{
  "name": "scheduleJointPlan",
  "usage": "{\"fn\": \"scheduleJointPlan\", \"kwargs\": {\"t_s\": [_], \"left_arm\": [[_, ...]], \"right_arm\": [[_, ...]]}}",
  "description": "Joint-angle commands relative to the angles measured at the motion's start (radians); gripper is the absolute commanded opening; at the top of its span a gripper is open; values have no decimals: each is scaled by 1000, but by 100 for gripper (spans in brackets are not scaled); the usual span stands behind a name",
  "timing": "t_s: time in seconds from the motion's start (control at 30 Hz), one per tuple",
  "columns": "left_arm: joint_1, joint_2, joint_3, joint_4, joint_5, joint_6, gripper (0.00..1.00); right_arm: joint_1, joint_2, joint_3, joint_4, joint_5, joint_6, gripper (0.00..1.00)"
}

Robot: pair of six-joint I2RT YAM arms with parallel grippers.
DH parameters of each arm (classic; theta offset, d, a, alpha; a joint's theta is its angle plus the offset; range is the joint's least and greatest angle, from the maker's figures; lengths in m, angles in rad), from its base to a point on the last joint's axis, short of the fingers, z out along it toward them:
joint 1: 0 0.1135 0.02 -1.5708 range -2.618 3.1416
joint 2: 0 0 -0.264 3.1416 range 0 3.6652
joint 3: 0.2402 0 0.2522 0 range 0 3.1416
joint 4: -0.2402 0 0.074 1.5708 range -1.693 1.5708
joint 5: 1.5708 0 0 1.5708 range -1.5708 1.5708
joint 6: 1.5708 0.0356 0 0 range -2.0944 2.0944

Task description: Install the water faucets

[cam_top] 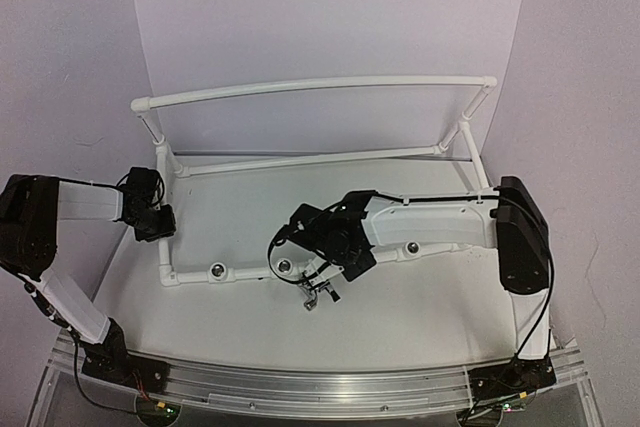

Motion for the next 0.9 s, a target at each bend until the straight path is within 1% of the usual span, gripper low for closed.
{"fn": "scheduleJointPlan", "kwargs": {"t_s": [0.0, 0.33, 0.5, 0.87], "left_arm": [[13, 47, 11, 16, 88, -341, 0], [13, 44, 17, 11, 88, -342, 0], [13, 44, 18, 9, 87, -342, 0], [13, 45, 25, 6, 90, -346, 0]], "right_arm": [[5, 53, 51, 44, -157, 120, 0], [-20, 67, 100, 18, -200, 247, 0], [-28, 71, 112, 18, -221, 350, 0], [-47, 86, 149, 37, -259, 638, 0]]}}
